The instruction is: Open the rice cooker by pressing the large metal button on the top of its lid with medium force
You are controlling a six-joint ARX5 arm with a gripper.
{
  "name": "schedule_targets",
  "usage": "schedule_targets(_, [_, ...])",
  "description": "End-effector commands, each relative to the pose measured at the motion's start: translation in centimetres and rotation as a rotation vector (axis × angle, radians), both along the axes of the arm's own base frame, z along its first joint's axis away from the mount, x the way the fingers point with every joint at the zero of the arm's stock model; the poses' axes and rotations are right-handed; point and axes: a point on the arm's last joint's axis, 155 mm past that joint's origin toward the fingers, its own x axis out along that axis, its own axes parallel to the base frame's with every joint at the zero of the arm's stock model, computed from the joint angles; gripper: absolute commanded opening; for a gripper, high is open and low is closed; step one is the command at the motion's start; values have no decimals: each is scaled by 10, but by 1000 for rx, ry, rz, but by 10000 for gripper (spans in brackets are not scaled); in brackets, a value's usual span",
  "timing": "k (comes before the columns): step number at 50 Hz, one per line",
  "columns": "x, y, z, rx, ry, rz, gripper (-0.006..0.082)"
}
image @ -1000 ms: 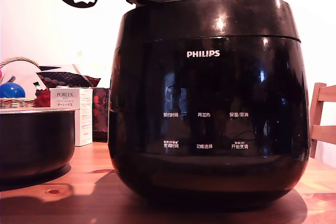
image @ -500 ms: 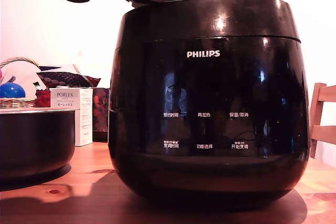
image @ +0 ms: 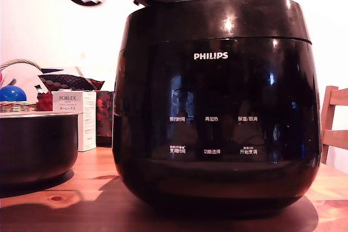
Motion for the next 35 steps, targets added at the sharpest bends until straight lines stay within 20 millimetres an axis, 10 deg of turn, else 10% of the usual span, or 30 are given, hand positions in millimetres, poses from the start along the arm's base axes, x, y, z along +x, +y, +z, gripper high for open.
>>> schedule_targets(1, [-2,5,-48,63,127,29,-20])
schedule_targets(18, [17,-8,27,-199,36,92,-20])
schedule_targets(35, [47,21,75,-287,-100,290,-20])
